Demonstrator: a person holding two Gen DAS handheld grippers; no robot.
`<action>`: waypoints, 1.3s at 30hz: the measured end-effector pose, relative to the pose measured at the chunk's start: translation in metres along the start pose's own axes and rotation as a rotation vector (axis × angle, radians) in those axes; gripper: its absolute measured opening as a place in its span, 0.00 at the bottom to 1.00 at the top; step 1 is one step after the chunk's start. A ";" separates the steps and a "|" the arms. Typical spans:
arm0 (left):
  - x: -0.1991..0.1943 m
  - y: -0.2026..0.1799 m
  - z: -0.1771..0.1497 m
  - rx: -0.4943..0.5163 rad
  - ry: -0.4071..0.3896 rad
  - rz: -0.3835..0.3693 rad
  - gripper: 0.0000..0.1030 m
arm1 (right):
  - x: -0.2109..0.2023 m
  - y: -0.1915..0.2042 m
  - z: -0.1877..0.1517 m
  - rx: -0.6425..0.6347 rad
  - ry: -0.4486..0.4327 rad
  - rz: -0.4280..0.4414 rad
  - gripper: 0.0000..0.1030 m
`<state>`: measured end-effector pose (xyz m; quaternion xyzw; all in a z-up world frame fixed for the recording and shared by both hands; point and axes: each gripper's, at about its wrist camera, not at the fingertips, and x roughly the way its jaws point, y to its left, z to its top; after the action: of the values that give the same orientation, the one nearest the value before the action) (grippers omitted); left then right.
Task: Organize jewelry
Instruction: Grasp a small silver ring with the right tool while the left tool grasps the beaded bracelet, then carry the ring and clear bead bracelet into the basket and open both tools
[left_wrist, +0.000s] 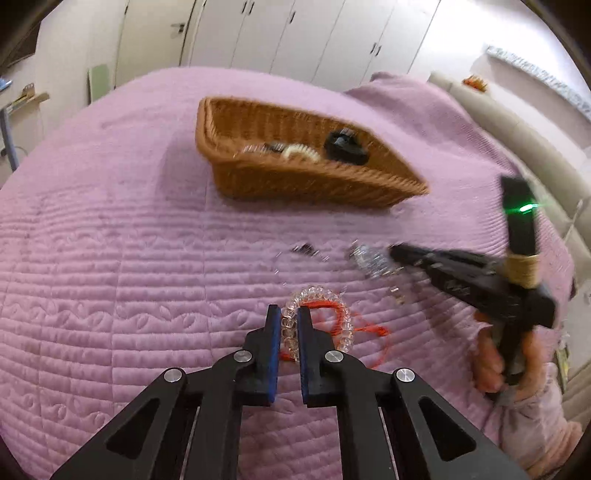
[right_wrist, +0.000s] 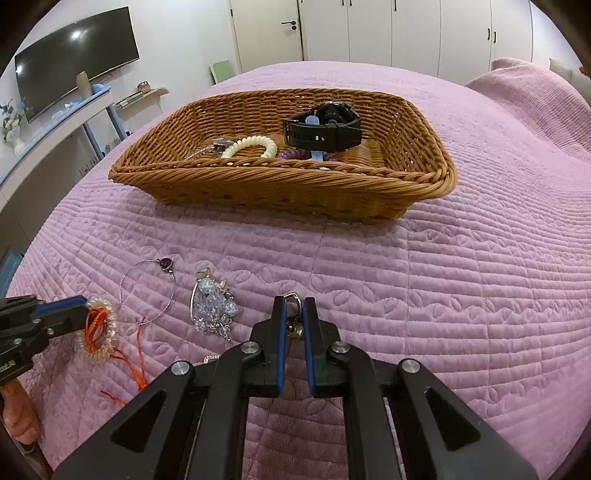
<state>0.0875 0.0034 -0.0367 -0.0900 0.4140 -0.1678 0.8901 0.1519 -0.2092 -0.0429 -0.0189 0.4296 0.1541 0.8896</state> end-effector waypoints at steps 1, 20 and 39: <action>-0.009 0.001 0.001 -0.011 -0.024 -0.033 0.08 | 0.000 0.000 0.000 0.003 -0.002 0.003 0.10; -0.052 -0.005 0.051 0.027 -0.181 -0.139 0.08 | -0.074 -0.001 0.005 -0.002 -0.181 0.124 0.10; 0.023 -0.012 0.176 0.018 -0.220 -0.017 0.08 | -0.074 -0.057 0.114 0.178 -0.250 0.168 0.10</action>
<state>0.2339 -0.0124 0.0636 -0.1034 0.3113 -0.1682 0.9296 0.2121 -0.2640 0.0802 0.1151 0.3277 0.1905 0.9182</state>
